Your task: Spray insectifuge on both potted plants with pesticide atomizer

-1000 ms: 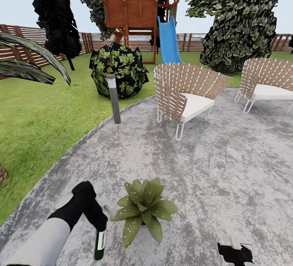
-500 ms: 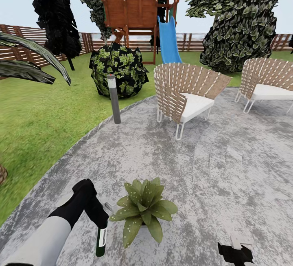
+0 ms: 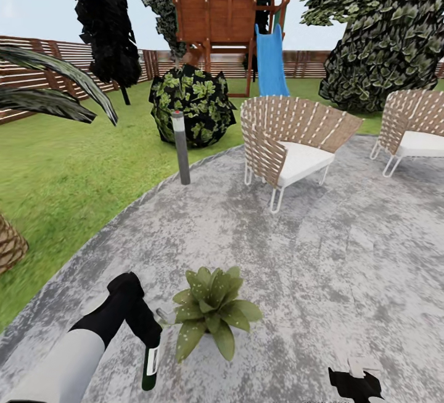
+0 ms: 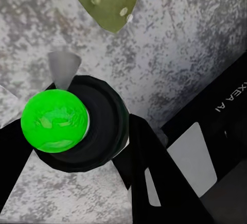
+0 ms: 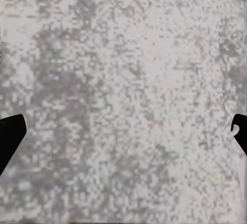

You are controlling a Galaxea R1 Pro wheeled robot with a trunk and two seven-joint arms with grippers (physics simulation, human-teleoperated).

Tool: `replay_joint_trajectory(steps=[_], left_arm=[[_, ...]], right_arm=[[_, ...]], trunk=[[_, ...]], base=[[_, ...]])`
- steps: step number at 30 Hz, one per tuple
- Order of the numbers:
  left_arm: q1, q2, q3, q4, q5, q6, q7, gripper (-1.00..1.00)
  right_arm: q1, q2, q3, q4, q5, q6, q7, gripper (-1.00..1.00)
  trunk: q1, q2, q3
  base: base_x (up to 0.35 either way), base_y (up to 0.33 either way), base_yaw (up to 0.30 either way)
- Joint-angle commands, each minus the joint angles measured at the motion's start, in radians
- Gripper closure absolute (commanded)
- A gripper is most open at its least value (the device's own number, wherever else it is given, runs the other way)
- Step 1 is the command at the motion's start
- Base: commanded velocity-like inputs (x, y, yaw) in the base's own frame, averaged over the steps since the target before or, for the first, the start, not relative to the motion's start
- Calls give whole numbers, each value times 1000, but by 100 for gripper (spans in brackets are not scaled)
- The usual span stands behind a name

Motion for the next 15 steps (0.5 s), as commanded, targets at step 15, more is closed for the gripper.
replay_joint_trajectory(steps=[15], left_arm=[[9, 15, -2, 4, -10, 12, 61, 100]], right_arm=[[0, 0, 7, -4, -11, -2, -5, -100]], trunk=[[-1, 0, -1]], base=[[-221, -202, 147]])
